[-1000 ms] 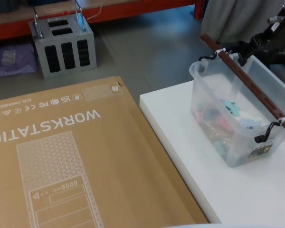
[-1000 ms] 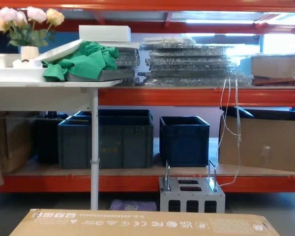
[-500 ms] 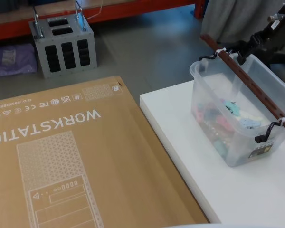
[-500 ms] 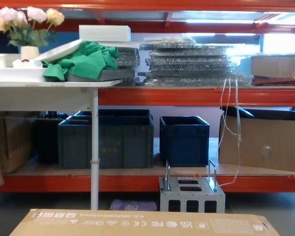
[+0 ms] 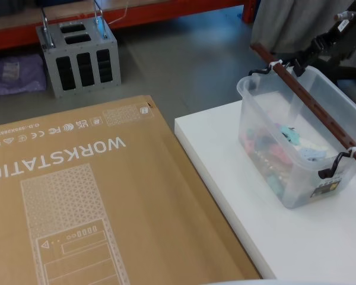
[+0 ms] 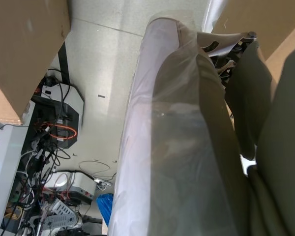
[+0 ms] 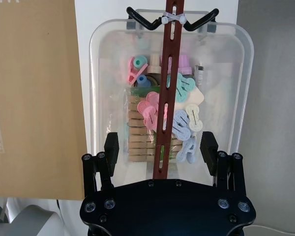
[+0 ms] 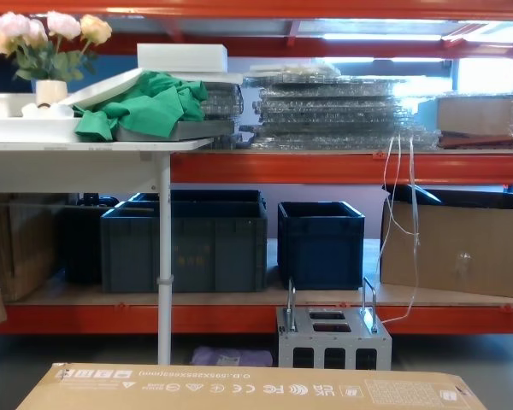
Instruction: Use one hand to grasp the basket and place it at the designated location.
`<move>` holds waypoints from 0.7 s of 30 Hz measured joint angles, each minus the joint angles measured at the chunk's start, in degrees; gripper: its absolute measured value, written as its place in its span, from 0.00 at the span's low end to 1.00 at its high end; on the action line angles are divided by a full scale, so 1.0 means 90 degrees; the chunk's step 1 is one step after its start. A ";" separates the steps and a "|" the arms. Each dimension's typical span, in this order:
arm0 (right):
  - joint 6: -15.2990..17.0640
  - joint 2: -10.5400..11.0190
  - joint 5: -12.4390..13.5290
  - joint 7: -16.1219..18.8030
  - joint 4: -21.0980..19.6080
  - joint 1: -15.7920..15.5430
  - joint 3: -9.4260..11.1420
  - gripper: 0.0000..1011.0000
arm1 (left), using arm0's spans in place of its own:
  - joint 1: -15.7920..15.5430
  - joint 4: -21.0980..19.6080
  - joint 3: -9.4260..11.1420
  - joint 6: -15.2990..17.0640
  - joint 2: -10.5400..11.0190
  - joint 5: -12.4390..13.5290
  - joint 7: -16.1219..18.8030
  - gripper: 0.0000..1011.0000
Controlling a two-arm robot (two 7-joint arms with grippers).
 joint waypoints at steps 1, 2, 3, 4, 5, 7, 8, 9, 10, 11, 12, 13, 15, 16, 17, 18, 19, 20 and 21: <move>0.0003 0.0001 0.0000 0.0002 -0.0005 -0.0004 0.0005 0.99 | 0.0000 0.0000 0.0000 0.0000 0.0000 0.0000 0.0000 0.00; 0.0005 0.0002 0.0000 0.0003 -0.0008 -0.0008 0.0010 0.99 | 0.0000 0.0000 0.0000 0.0000 0.0000 0.0000 0.0000 0.00; 0.0008 0.0003 0.0000 0.0004 -0.0011 -0.0011 0.0013 0.99 | 0.0000 0.0000 0.0000 0.0000 0.0000 0.0000 0.0000 0.00; 0.0015 0.0005 0.0000 0.0007 -0.0017 -0.0016 0.0018 0.99 | 0.0000 0.0000 0.0000 0.0000 0.0000 0.0000 0.0000 0.00; 0.0023 0.0007 -0.0001 0.0010 -0.0022 -0.0020 0.0022 0.99 | 0.0000 0.0000 0.0000 0.0000 0.0000 0.0000 0.0000 0.00; 0.0026 0.0007 -0.0001 0.0011 -0.0023 -0.0021 0.0022 0.99 | 0.0000 0.0000 0.0000 0.0000 0.0000 0.0000 0.0000 0.00; 0.0026 0.0008 -0.0001 0.0012 -0.0023 -0.0021 0.0022 0.99 | 0.0000 0.0000 0.0000 0.0000 0.0000 0.0000 0.0000 0.00; 0.0026 0.0009 -0.0001 0.0012 -0.0023 -0.0021 0.0023 0.99 | 0.0000 0.0000 0.0000 0.0000 0.0000 0.0000 0.0000 0.00; 0.0026 0.0009 -0.0002 0.0011 -0.0023 -0.0021 0.0023 0.99 | 0.0000 0.0000 0.0000 0.0000 0.0000 0.0000 0.0000 0.00; 0.0026 0.0009 -0.0001 0.0012 -0.0023 -0.0021 0.0023 0.99 | 0.0000 0.0000 0.0000 0.0000 0.0000 0.0000 0.0000 0.00; 0.0027 0.0009 -0.0001 0.0012 -0.0022 -0.0021 0.0023 0.99 | 0.0000 0.0000 0.0000 0.0000 0.0000 0.0000 0.0000 0.00; 0.0026 0.0009 -0.0001 0.0011 -0.0022 -0.0021 0.0022 0.99 | 0.0000 0.0000 0.0000 0.0000 0.0000 0.0000 0.0000 0.00; 0.0027 0.0010 -0.0001 0.0012 -0.0021 -0.0021 0.0023 0.99 | 0.0000 0.0000 0.0000 0.0000 0.0000 0.0000 0.0000 0.00; 0.0026 0.0010 -0.0001 0.0012 -0.0021 -0.0021 0.0023 0.99 | 0.0000 0.0000 0.0000 0.0000 0.0000 0.0000 0.0000 0.00; 0.0027 0.0010 -0.0001 0.0012 -0.0020 -0.0020 0.0022 0.99 | 0.0000 0.0000 0.0000 0.0000 0.0000 0.0000 0.0000 0.00; 0.0027 0.0009 -0.0001 0.0012 -0.0019 -0.0019 0.0022 0.99 | 0.0000 0.0000 0.0000 0.0000 0.0000 0.0000 0.0000 0.00; 0.0026 0.0010 -0.0001 0.0012 -0.0019 -0.0019 0.0023 0.99 | 0.0000 0.0000 0.0000 0.0000 0.0000 0.0000 0.0000 0.00; 0.0027 0.0010 0.0000 0.0012 -0.0018 -0.0019 0.0023 0.99 | 0.0000 0.0000 0.0000 0.0000 0.0000 0.0000 0.0000 0.00; 0.0026 0.0010 0.0000 0.0012 -0.0017 -0.0018 0.0023 0.99 | 0.0000 0.0000 0.0000 0.0000 0.0000 0.0000 0.0000 0.00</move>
